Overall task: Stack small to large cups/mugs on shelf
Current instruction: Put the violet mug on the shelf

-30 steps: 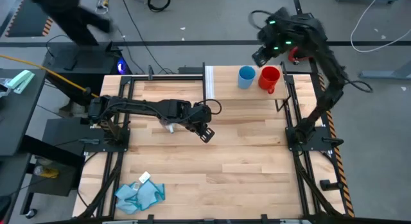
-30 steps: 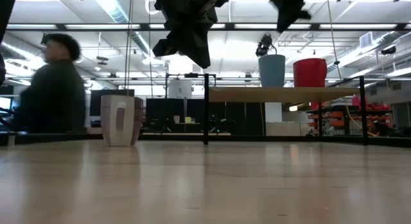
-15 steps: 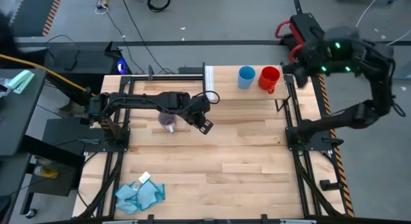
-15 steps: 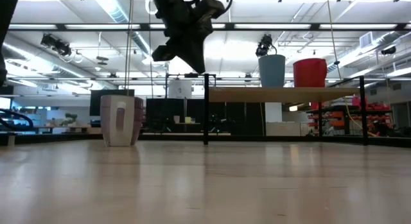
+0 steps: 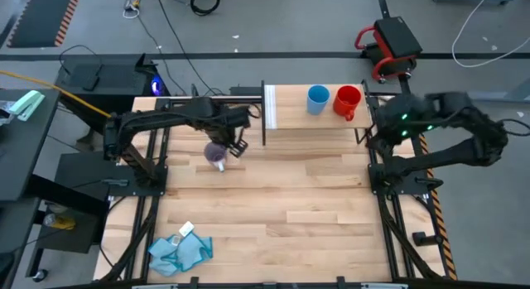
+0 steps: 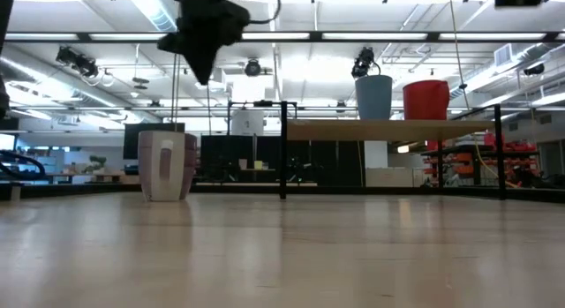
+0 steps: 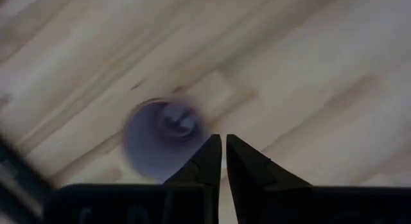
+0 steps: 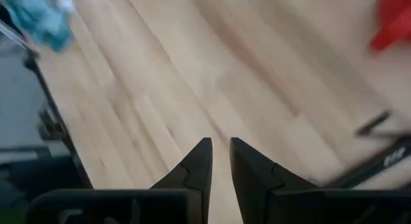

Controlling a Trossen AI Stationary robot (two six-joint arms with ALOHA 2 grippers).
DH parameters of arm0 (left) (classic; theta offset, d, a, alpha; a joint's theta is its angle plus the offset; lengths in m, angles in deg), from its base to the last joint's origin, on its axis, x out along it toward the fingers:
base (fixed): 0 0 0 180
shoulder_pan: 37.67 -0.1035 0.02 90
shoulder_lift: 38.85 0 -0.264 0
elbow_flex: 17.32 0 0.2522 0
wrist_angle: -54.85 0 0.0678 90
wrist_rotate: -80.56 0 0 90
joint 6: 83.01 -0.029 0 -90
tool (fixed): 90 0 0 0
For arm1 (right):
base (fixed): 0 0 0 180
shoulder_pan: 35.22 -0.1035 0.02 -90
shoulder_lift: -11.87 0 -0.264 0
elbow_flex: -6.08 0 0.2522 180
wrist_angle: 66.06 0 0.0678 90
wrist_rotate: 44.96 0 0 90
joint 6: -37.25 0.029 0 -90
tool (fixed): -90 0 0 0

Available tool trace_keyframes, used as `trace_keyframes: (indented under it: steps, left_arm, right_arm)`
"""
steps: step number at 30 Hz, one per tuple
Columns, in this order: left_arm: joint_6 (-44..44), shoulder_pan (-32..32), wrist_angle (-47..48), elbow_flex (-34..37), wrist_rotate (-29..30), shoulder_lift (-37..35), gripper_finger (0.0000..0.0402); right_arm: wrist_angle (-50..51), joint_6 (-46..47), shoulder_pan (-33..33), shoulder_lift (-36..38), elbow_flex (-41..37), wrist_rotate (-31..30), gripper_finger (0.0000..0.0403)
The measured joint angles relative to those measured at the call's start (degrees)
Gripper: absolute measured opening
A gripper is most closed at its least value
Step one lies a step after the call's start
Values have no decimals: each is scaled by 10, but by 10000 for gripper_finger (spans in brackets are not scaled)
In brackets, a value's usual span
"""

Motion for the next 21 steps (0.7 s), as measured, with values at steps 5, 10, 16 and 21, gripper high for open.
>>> trace_keyframes:
  steps: [5,10,16,21]
  left_arm:
    - [-2,-37,61,6,10,-24,21]
    - [-36,-83,81,35,-12,-34,32]
    - [-66,-146,62,88,-51,-48,69]
    - [-78,-180,13,159,-83,-72,100]
  right_arm:
    - [-64,39,-39,26,-145,13,64]
    - [-199,47,-93,28,-267,108,64]
    - [-284,94,-150,27,-334,111,64]
    - [-311,124,-187,27,-350,75,64]
